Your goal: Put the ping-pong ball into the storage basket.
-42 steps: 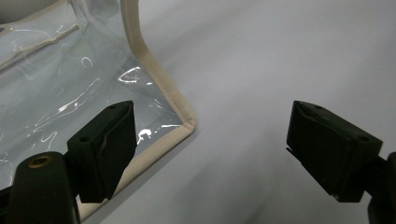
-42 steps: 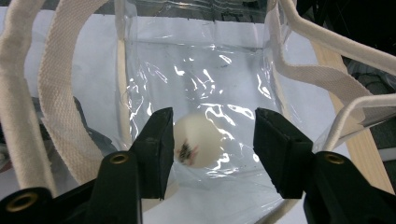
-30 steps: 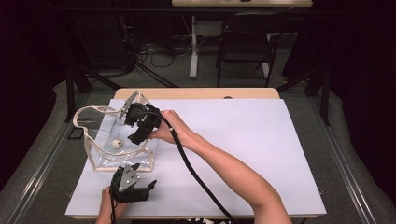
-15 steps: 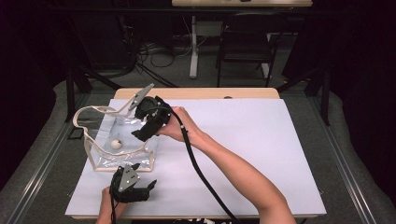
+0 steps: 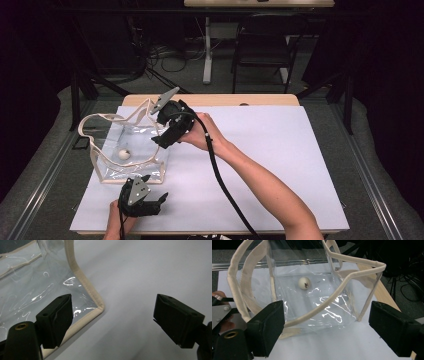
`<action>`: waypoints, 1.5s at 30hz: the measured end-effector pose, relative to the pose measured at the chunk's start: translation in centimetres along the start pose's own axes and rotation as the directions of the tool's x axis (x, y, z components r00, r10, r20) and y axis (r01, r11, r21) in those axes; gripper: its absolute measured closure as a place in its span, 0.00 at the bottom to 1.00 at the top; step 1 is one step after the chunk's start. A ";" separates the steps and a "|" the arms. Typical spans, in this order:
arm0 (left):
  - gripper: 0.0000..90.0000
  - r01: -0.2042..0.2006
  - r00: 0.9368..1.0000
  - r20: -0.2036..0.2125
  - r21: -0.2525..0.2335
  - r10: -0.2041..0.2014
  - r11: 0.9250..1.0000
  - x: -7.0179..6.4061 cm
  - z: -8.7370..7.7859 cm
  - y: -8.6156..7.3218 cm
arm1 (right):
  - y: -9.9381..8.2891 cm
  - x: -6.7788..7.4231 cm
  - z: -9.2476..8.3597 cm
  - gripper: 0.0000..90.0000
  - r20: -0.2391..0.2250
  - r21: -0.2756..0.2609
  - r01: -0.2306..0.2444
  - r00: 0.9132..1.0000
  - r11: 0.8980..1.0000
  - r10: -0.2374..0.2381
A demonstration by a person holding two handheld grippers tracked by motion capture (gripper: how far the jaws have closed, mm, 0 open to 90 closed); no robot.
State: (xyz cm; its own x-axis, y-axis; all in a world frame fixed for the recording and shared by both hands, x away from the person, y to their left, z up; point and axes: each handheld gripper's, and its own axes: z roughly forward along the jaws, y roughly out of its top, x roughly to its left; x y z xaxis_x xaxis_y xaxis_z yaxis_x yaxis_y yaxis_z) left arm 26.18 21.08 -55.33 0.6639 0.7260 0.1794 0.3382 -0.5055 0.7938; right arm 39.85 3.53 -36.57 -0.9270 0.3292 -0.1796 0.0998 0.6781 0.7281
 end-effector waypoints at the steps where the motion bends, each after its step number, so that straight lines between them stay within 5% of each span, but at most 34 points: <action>1: 0.18 0.002 1.000 -0.001 0.000 -0.002 1.000 0.0 0.0 0.0 | -0.1 -0.1 -0.1 0.14 0.003 0.001 -0.004 1.000 1.000 0.004; 23: 0.18 0.000 1.000 0.001 -0.003 0.000 1.000 0.0 -0.1 -0.1 | -5.1 -2.2 -1.8 0.12 0.071 0.043 -0.076 0.995 0.996 0.073; 45: 0.18 -0.006 1.000 0.002 -0.001 0.006 1.000 0.0 0.0 -0.1 | -11.2 -1.7 -2.5 0.05 0.102 0.113 -0.128 0.988 0.985 0.117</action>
State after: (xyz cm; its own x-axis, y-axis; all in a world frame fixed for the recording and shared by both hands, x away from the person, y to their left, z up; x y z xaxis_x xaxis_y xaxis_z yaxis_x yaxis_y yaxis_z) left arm 26.18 21.15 -55.35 0.6673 0.7220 0.1827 0.3338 -0.5092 0.7933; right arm 39.43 -6.24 -42.80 -0.8672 0.4717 -0.1598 0.2581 0.7001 0.6657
